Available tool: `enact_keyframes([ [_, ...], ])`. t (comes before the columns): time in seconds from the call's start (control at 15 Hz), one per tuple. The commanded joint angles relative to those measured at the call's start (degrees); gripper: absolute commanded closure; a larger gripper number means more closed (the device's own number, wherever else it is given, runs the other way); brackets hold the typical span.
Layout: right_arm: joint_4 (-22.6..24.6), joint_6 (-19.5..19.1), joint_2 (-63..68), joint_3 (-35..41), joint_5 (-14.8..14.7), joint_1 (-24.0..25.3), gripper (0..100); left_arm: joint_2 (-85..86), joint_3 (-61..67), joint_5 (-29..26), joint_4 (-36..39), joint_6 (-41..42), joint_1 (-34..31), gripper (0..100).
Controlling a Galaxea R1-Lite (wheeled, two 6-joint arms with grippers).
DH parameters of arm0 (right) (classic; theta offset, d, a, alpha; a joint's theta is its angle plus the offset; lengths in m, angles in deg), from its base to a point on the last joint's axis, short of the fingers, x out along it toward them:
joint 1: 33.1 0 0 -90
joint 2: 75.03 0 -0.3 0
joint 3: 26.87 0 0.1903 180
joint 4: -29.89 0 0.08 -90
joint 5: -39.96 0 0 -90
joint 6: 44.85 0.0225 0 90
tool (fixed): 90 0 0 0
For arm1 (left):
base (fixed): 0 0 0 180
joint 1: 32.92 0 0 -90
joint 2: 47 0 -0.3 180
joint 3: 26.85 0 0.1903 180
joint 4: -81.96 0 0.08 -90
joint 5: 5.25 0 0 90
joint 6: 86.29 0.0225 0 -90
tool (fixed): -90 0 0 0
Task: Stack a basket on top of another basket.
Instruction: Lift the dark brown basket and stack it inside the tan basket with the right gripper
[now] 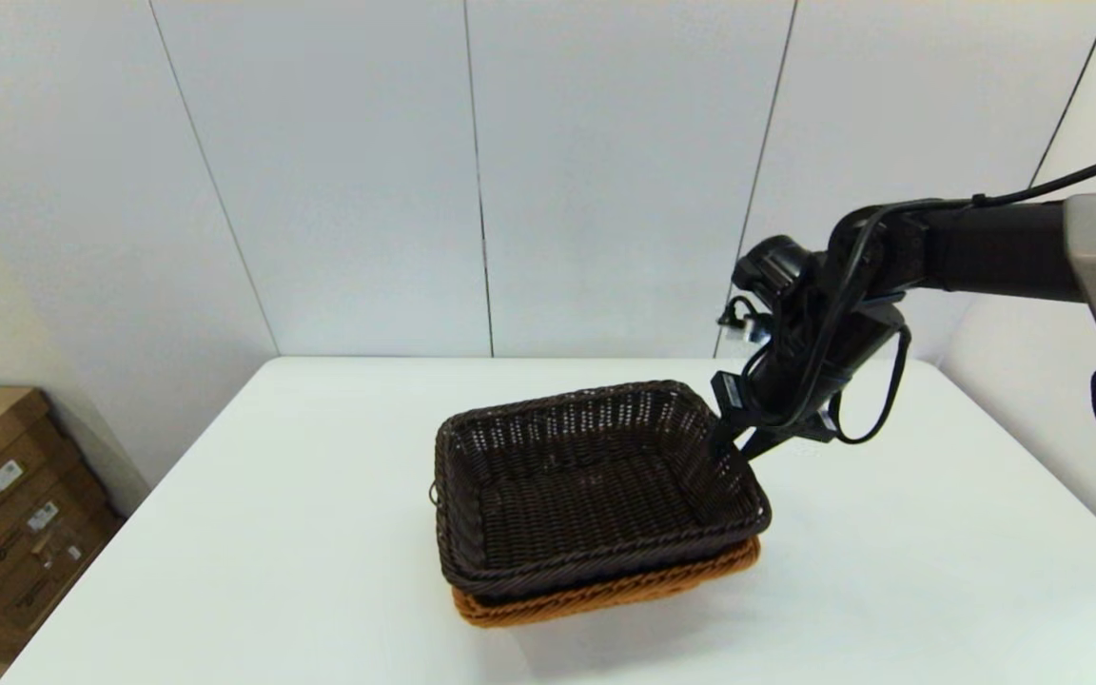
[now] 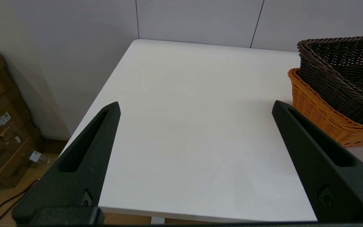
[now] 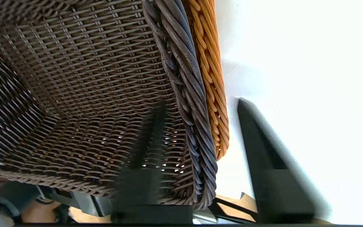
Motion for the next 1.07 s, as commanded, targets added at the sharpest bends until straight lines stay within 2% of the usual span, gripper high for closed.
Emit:
enact_keyframes([
  [0.07, -0.3, 0.7, -0.1, 0.1, -1.3, -0.3, 100, 0.0, 0.0, 0.0, 0.0, -0.1, 0.0, 0],
  [0.33, -0.2, 2.7, -0.8, 0.2, -1.6, -0.2, 100, 0.0, 0.0, 0.0, 0.0, -0.1, 0.0, 0],
  [0.47, -0.2, 5.1, -1.0, 0.1, -2.7, -0.2, 100, 0.0, 0.0, 0.0, 0.0, -0.1, 0.0, 0],
  [1.0, -0.2, 4.7, -1.3, 0.0, -3.1, 0.4, 100, 0.0, 0.0, 0.0, 0.0, -0.1, 0.0, 0],
  [1.07, -0.2, 4.7, -1.2, 0.0, -3.2, 0.5, 0, 0.0, 0.0, 0.0, 0.0, -0.1, 0.0, 0],
])
